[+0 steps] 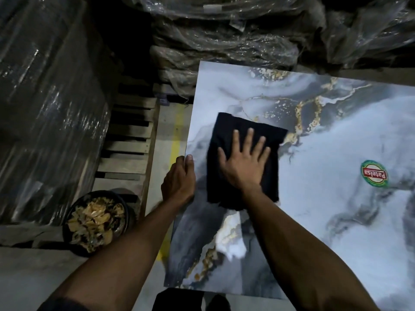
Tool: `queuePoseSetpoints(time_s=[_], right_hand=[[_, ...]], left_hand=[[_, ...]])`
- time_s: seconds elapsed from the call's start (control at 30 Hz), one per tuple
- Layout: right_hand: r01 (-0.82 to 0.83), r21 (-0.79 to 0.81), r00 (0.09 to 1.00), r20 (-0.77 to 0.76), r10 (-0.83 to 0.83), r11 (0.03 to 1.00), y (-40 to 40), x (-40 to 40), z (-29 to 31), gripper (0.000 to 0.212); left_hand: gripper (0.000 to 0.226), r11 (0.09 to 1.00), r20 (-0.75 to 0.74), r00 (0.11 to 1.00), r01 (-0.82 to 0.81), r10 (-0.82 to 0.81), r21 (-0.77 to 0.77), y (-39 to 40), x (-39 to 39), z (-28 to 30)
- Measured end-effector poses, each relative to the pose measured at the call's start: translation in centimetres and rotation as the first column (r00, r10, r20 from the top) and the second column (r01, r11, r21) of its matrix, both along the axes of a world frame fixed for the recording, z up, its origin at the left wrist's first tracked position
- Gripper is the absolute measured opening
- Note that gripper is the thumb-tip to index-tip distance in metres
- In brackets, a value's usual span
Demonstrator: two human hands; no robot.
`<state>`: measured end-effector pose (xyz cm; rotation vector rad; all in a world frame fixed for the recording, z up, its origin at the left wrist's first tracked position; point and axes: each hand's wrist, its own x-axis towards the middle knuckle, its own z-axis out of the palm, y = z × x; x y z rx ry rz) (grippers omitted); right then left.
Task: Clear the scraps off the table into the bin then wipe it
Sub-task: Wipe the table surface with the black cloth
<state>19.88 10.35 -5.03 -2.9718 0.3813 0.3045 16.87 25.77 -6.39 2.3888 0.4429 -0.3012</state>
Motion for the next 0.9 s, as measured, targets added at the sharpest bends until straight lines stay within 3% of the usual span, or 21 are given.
queuePoseSetpoints(time_s=[0.17,0.37,0.53,0.7,0.9], right_hand=[[-0.099,0.019,0.995,-0.005,0.099,0.995,0.1,-0.3,0.0,0.075],[0.266,-0.029,0.964,-0.008,-0.266,0.964,-10.1,-2.7,0.0,0.078],[0.309,0.004,0.951,-0.022,-0.308,0.951,-12.4,0.6,0.2,0.08],[0.152,0.005,0.988,0.01,-0.152,0.988,-8.1,7.2,0.1,0.078],[-0.209,0.069,0.978,0.013,0.209,0.975,-1.5,12.1,0.1,0.078]], left_hand=[[0.06,0.998,-0.009,1.0,0.003,-0.003,0.068,-0.1,0.0,0.1],[0.065,0.99,0.006,1.0,0.009,-0.01,0.14,-0.5,-0.1,0.5],[0.071,0.983,-0.023,1.0,0.017,-0.013,0.183,-0.5,0.1,0.5],[0.08,0.979,-0.018,1.0,-0.007,0.011,0.202,-0.6,0.4,0.1],[0.074,0.956,-0.055,0.996,-0.058,0.077,0.289,-0.4,0.4,0.0]])
